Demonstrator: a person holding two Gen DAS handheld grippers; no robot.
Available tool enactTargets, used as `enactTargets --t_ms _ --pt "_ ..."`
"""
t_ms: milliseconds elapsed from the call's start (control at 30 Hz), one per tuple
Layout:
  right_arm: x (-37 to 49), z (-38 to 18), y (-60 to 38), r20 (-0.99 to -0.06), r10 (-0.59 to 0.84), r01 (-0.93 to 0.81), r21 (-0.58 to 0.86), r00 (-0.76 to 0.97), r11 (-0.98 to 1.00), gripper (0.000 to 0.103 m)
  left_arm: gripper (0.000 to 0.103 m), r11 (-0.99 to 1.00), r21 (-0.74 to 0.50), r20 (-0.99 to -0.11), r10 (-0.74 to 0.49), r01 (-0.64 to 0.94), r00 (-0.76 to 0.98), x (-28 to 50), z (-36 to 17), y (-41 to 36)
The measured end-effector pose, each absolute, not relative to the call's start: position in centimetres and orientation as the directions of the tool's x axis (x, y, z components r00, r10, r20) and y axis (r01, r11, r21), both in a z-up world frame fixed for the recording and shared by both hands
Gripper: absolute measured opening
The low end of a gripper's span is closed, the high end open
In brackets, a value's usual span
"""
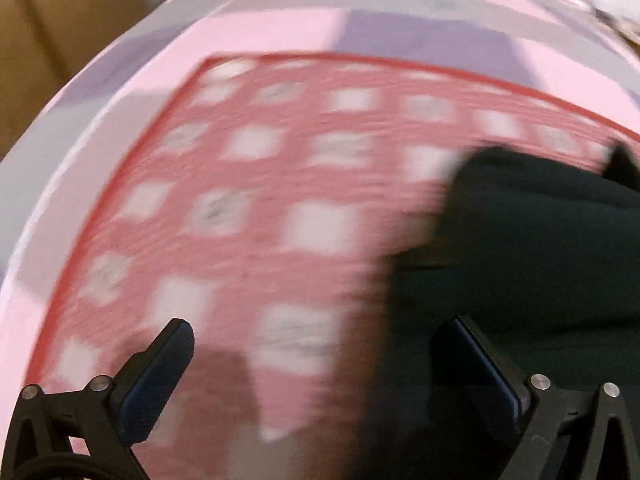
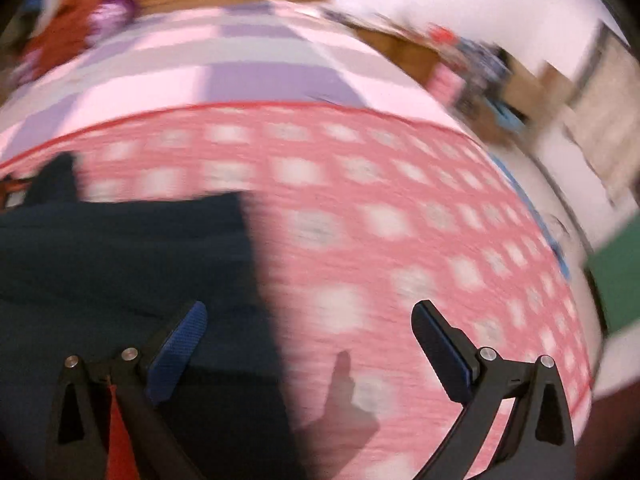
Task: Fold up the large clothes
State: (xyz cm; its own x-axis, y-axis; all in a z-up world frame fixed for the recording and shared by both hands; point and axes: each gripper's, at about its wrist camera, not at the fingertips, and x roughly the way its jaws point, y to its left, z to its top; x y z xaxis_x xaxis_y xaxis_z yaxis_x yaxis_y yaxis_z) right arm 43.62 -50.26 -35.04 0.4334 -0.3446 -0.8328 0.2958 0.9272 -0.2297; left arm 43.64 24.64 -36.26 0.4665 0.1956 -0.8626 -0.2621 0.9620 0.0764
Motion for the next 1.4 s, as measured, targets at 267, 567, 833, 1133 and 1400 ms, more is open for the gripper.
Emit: enactTargets --t_ms 267,567,833,1133,1400 --pt "35.2 -31.9 -52.8 -0.802 -0.312 0.315 -0.163 0.509 0.935 0.102 0.102 0.973 -0.142 -0.826 -0.015 -0.183 0.564 34.4 -32.9 26.4" --pt "25.9 -32.0 -48.1 -0.862 -0.093 0.231 0.028 0.499 0.973 0.102 0.102 0.981 -0.195 -0.879 -0.165 -0.021 0.448 30.1 -36.0 20.3" --pt "27.6 -37.8 -48.9 -0.904 0.07 0.269 0.198 0.421 0.943 0.103 0.103 0.948 -0.309 -0.898 -0.261 -0.083 0.354 32.3 -41.1 21.7" --pt "27.0 -38.0 -48.0 -0.868 0.271 0.195 0.376 0.415 0.906 0.069 0.036 0.964 -0.253 -0.89 -0.264 0.081 0.372 32.4 -39.7 17.9" --pt "24.6 -33.3 -45.1 -0.849 0.183 0.13 0.281 0.496 0.951 0.018 0.015 0.949 -0.307 -0.848 -0.309 0.078 0.43 30.7 -36.3 20.0"
